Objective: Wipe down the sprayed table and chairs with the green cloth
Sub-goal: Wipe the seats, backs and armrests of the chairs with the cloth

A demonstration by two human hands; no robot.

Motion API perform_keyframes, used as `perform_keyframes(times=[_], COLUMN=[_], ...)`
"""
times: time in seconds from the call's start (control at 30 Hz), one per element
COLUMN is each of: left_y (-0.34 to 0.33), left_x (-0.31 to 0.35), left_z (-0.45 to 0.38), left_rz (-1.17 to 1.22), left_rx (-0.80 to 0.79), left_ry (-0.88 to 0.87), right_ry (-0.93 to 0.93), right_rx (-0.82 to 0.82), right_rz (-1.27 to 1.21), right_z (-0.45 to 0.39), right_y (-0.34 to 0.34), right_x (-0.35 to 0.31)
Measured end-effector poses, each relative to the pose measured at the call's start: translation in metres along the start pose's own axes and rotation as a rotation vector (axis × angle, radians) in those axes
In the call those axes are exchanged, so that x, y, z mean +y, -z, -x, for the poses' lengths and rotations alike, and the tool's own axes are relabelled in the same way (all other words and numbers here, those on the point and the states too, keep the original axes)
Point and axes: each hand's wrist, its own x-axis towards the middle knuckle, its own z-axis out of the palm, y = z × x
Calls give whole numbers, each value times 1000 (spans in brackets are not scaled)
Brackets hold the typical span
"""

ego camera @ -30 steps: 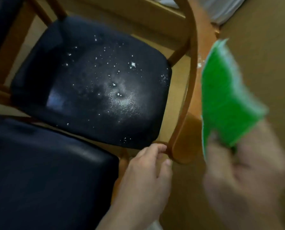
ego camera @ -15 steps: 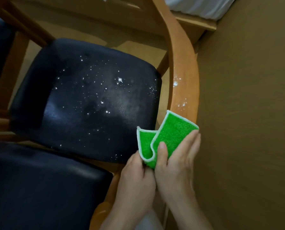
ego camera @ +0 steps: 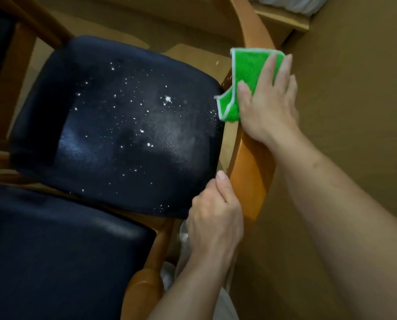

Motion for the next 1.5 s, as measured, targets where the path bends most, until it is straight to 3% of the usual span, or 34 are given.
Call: perform_keyframes(times=[0.17,0.3,0.47,0.63,0.9,1.1,1.33,1.5], left_y=[1,0,-5,-5,-5,-1,4,3], left_x=[5,4,3,3,5,12,14,13], left_z=[-3,-5,-1,-2,-3,-2,-2,-2], left_rz=[71,76,27,37,-36,-93,-100,-94], left_rx=[22,30,97,81,96,74,69,83], left_ry=[118,118,32,75,112,160,211,182], right_ry=[52,-48,-50,51,277,258,90,13], right_rx=[-95,-126,-52,-48,-43,-151,-356,-349], right_rz=[-36,-84,61,175,109,98,-32,2], right_z=[88,105,34,-63,-151,-103,43,60], right_y=[-10,-16,-7,9,21,28,20,13], right_x=[17,13,1,-25,-59,-26,20,13])
